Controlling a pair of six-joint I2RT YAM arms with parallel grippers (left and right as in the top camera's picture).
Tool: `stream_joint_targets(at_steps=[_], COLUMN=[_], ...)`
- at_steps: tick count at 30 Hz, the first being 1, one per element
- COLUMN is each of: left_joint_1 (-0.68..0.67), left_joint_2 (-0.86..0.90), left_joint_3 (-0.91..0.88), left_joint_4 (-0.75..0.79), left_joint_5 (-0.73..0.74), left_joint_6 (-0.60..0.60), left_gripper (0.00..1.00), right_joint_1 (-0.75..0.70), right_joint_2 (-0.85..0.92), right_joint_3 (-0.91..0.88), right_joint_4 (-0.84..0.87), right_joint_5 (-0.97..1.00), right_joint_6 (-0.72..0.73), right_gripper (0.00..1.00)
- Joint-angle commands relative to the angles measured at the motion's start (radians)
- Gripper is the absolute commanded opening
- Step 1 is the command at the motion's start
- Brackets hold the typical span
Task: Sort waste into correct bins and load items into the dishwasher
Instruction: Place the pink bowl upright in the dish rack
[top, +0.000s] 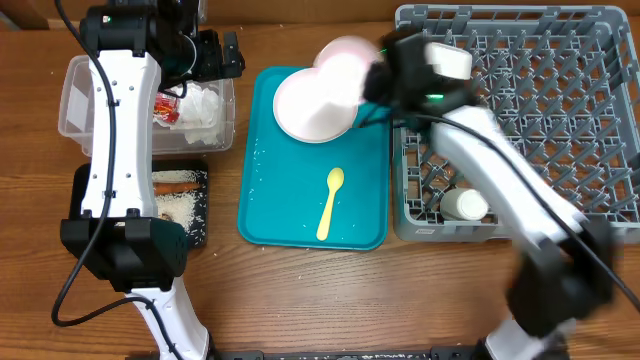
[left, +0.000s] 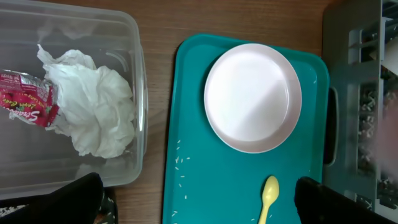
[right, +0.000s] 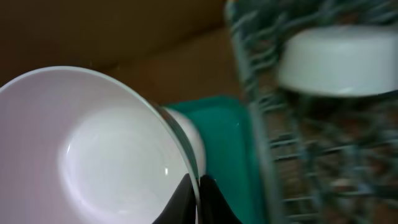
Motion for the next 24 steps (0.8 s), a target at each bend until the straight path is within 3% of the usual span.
stream_joint_targets(at_steps=[1, 6, 13, 24], left_joint_1=[-0.001, -0.001, -0.001, -0.001], left_joint_2=[-0.004, -0.004, -0.004, -0.004], left_joint_3=[0.016, 0.016, 0.016, 0.016], left_joint_4=[0.001, 0.001, 0.001, 0.001], left_joint_5=[0.001, 0.001, 0.001, 0.001], left_joint_6=[-0.01, -0.01, -0.01, -0.01], left_gripper=[1.0, 1.0, 1.0, 1.0], right_joint_1=[-0.043, -0.051, -0.047, -0.027], right_joint_2=[-0.15, -0.204, -0.123, 0.146], right_joint_3=[0.021, 0.02, 0.018, 0.018], right_joint_4=[-0.077, -0.175, -0.274, -0.439], right_joint_5=[0.425, 0.895, 1.048, 1.152], right_joint_6=[-0.021, -0.104, -0.235, -0.238], right_gripper=[0.04, 0.04, 0.04, 0.04])
